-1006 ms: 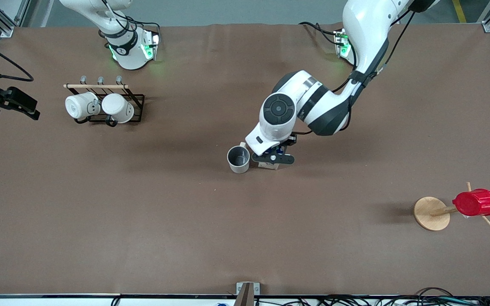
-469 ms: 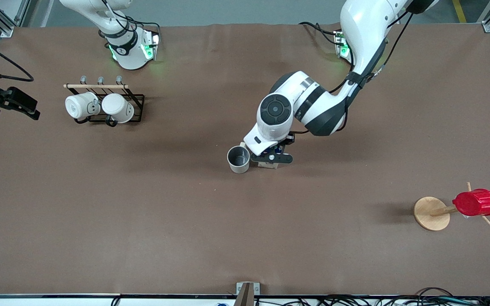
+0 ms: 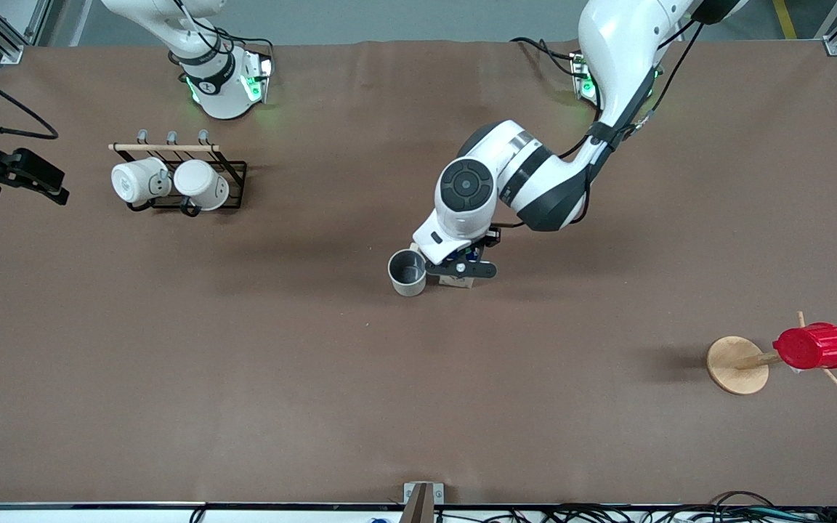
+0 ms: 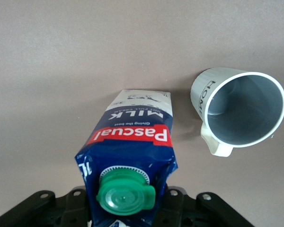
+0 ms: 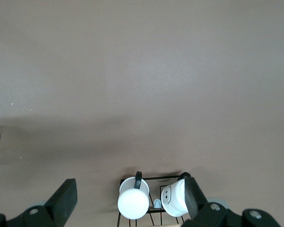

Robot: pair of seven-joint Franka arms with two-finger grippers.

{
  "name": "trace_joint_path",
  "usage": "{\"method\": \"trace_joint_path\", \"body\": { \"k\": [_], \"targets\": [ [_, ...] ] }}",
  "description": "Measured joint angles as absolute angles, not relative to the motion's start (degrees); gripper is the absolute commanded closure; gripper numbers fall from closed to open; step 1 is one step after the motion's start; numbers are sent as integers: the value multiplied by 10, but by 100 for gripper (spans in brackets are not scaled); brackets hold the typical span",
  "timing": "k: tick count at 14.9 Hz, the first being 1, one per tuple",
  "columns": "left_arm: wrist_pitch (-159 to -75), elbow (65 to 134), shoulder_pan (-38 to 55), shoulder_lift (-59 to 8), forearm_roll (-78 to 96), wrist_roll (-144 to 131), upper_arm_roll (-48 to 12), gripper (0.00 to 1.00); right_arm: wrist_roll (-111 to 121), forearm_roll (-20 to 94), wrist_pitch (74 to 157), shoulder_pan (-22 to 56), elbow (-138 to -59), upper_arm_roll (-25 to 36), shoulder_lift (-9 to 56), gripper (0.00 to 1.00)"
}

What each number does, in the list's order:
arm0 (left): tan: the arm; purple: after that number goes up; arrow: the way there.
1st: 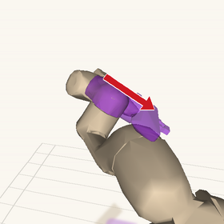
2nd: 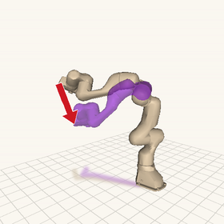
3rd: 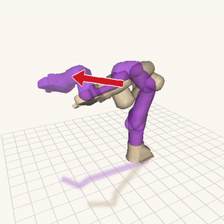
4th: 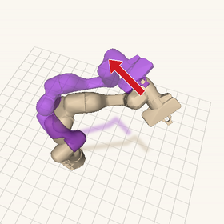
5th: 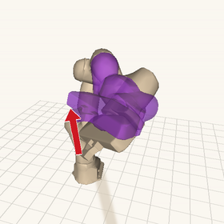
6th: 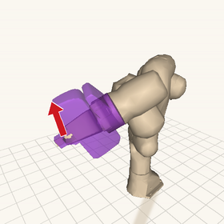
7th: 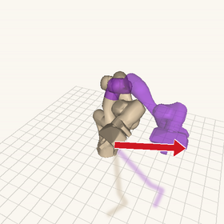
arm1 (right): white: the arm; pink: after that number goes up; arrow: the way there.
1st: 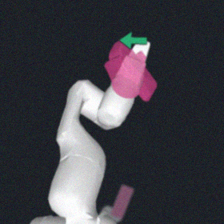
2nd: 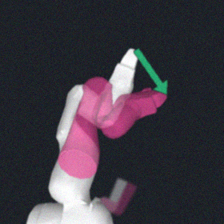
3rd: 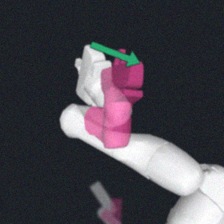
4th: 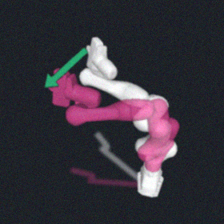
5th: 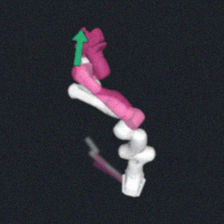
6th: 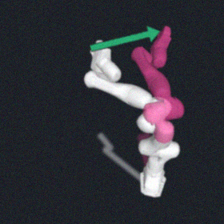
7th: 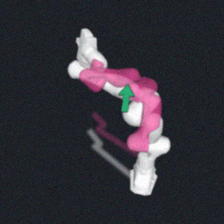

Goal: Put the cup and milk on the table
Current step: 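Lower the milk carton beside the mug with the left gripper, then open the left gripper and withdraw it from the milk carton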

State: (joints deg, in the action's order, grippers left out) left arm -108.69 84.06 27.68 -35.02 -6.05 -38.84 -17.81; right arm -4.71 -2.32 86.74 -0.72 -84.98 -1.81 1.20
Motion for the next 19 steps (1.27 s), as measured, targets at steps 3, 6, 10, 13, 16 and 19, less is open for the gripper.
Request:
{"method": "trace_joint_path", "body": {
  "k": [3, 6, 10, 13, 16, 19],
  "targets": [
    [-1087, 840, 277, -350, -61, -388, -178, 15, -47, -23, 866, -6, -850, -18, 12, 0],
    [-1091, 837, 277, -355, -61, -389, -178, 0, -47, -23, 863, -6, -850, -19, 12, 0],
    [-1095, 817, 274, -355, -61, -393, -177, 0, -47, -23, 862, -6, -850, -19, 12, 0],
    [-1095, 800, 266, -328, -61, -420, -175, 0, -47, -18, 862, -6, -850, -18, 12, 0],
    [-1082, 808, 236, -271, -61, -428, -173, 0, -47, -14, 862, -6, -850, -18, 12, 0],
    [-1077, 859, 189, -202, -62, -414, -173, 0, -47, -13, 862, -6, -850, -18, 12, 0]
  ]
}}
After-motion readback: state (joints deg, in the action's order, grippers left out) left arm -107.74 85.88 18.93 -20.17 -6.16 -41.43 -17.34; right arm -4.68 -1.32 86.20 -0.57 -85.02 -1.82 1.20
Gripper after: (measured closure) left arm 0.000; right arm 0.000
